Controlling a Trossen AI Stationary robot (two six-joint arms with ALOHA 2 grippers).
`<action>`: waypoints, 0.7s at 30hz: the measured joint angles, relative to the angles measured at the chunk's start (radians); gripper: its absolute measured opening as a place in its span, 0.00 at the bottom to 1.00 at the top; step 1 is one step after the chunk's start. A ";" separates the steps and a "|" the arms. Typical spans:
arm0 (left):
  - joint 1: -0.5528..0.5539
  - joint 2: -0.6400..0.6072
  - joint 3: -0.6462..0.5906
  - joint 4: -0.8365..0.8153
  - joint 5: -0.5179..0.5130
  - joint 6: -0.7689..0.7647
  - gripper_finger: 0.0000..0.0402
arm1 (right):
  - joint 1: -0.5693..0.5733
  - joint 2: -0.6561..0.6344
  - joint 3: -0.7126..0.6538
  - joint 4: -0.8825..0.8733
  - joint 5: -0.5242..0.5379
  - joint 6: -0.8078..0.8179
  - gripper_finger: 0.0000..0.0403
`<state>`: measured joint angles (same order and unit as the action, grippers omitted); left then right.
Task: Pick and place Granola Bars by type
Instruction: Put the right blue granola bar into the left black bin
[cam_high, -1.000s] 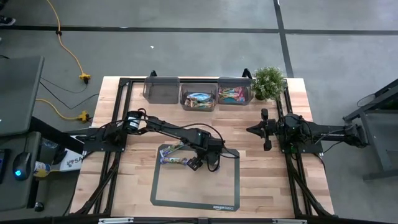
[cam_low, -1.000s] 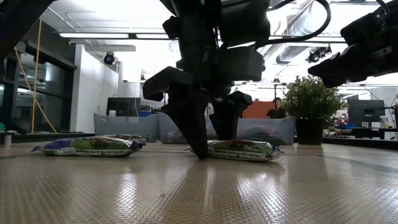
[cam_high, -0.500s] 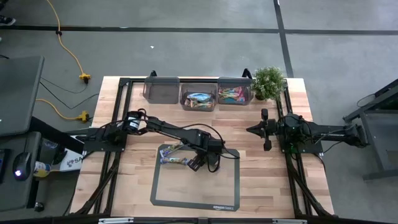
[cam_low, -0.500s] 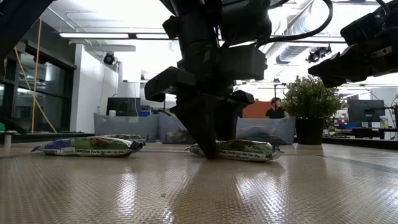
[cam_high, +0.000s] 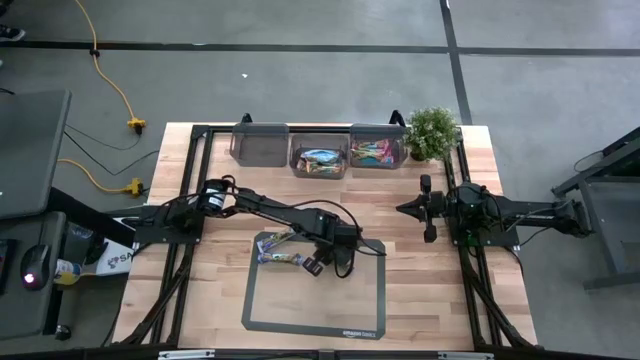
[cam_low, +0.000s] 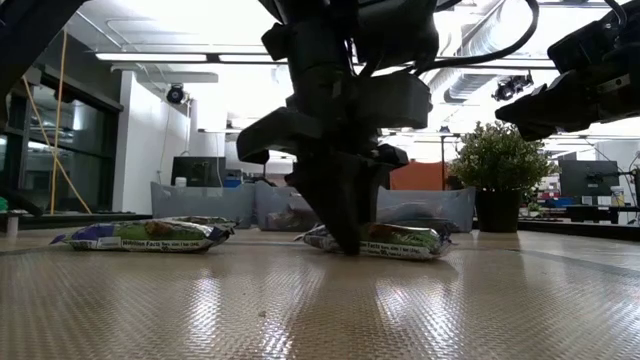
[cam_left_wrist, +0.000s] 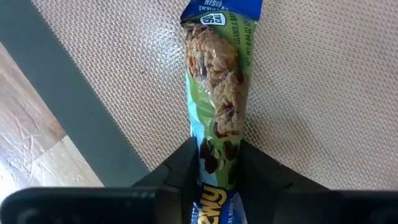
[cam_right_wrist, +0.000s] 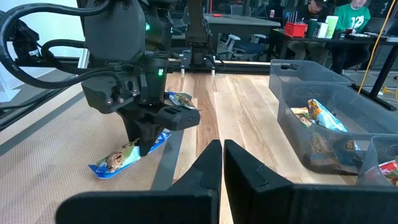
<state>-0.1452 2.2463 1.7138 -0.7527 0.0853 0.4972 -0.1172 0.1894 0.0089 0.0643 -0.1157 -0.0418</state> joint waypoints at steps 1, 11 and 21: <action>0.000 0.000 0.000 0.000 -0.001 -0.004 0.22 | 0.000 0.000 0.000 0.000 0.000 0.000 0.00; 0.000 -0.001 0.026 -0.027 -0.005 -0.035 0.16 | 0.000 0.000 0.000 0.000 0.000 0.000 0.00; 0.003 0.005 0.144 -0.092 -0.052 -0.043 0.16 | 0.000 0.000 0.000 0.000 0.000 0.000 0.00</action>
<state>-0.1424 2.2513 1.8576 -0.8449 0.0334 0.4545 -0.1173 0.1894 0.0086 0.0645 -0.1156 -0.0418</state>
